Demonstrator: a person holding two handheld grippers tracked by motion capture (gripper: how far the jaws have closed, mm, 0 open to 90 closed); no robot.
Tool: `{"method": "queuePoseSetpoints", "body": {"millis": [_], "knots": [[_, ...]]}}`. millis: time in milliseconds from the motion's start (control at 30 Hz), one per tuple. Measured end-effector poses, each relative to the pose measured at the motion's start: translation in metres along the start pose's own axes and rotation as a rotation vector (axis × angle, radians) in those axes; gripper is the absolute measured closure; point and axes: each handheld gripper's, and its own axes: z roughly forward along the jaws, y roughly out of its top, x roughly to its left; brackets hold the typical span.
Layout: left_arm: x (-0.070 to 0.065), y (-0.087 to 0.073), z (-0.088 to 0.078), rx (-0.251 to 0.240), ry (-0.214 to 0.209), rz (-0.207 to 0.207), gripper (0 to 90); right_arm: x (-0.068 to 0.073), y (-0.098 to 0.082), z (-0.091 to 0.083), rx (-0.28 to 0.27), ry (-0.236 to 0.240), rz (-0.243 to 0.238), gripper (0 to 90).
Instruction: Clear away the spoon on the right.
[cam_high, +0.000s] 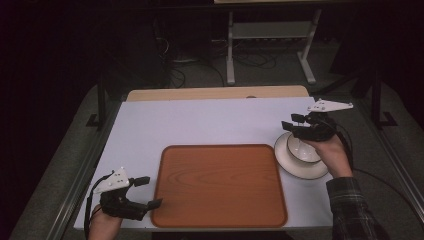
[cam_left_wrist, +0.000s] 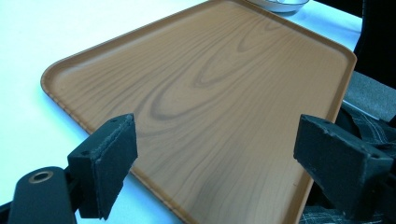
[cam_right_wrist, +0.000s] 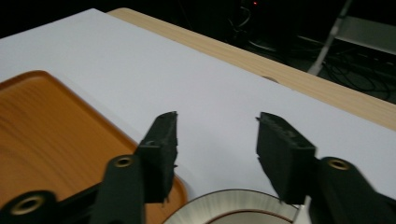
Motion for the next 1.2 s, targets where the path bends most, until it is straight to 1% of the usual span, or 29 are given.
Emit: {"method": "queuePoseSetpoints", "body": {"millis": [33, 67, 100, 133, 167, 200, 233, 267, 300, 333, 367, 400, 467, 533, 600, 700, 800, 1000, 1100, 1133, 1200], "knots": [[0.0, 0.0, 0.0, 0.0, 0.0, 0.001, 13.0, -0.005, -0.001, 0.002, 0.012, -0.014, 0.02, 60.9], [0.0, 0.0, 0.0, 0.0, 0.0, 0.001, 13.0, -0.007, -0.002, 0.003, 0.02, -0.023, 0.026, 64.1], [0.0, 0.0, 0.0, 0.0, 0.0, 0.001, 13.0, -0.007, -0.002, 0.003, 0.02, -0.023, 0.026, 64.1], [0.0, 0.0, 0.0, 0.0, 0.0, -0.001, 13.0, -0.012, -0.005, 0.004, 0.033, -0.039, 0.041, 71.0], [0.0, 0.0, 0.0, 0.001, -0.001, -0.001, 13.0, -0.014, -0.006, 0.005, 0.038, -0.044, 0.049, 74.6], [0.0, 0.0, 0.0, 0.001, -0.001, -0.001, 13.0, -0.014, -0.006, 0.005, 0.038, -0.044, 0.049, 74.6], [0.0, 0.0, 0.0, 0.001, -0.001, -0.001, 13.0, -0.015, -0.007, 0.006, 0.044, -0.048, 0.049, 77.9], [0.0, 0.0, 0.0, 0.001, -0.001, -0.001, 13.0, -0.019, -0.009, 0.008, 0.055, -0.055, 0.058, 84.1], [0.0, 0.0, 0.0, 0.001, -0.001, -0.002, 13.0, -0.02, -0.01, 0.009, 0.06, -0.057, 0.061, 87.1], [0.0, 0.0, 0.0, 0.001, -0.001, -0.002, 13.0, -0.02, -0.01, 0.009, 0.06, -0.057, 0.061, 87.1], [0.0, 0.0, 0.0, 0.001, -0.001, -0.002, 13.0, -0.021, -0.01, 0.009, 0.063, -0.06, 0.062, 89.3], [0.0, 0.0, 0.0, 0.002, -0.001, -0.002, 13.0, -0.023, -0.011, 0.01, 0.066, -0.061, 0.064, 89.4], [0.0, 0.0, 0.0, 0.002, -0.001, -0.002, 13.0, -0.026, -0.014, 0.015, 0.09, -0.065, 0.069, 89.5], [0.0, 0.0, 0.0, 0.003, -0.001, -0.002, 13.0, -0.027, -0.015, 0.016, 0.095, -0.067, 0.072, 89.5], [0.0, 0.0, 0.0, 0.001, -0.001, -0.002, 13.0, -0.031, -0.018, 0.02, 0.119, -0.087, 0.076, 89.6], [0.0, 0.0, 0.0, 0.002, -0.002, -0.001, 13.0, -0.032, -0.019, 0.021, 0.122, -0.093, 0.081, 89.6], [0.0, 0.0, 0.001, 0.003, -0.002, -0.002, 13.0, -0.036, -0.023, 0.024, 0.141, -0.113, 0.086, 89.7], [0.0, 0.0, 0.001, 0.003, -0.002, -0.002, 13.0, -0.039, -0.026, 0.024, 0.149, -0.129, 0.098, 89.7], [0.0, 0.0, 0.001, 0.003, -0.004, -0.002, 13.0, -0.041, -0.028, 0.021, 0.152, -0.142, 0.104, 89.7], [0.0, 0.0, 0.001, 0.002, -0.003, -0.001, 13.0, -0.042, -0.029, 0.02, 0.157, -0.153, 0.105, 89.7], [0.0, 0.0, 0.001, 0.002, -0.004, -0.001, 13.0, -0.043, -0.031, 0.019, 0.157, -0.157, 0.111, 89.7]]}}
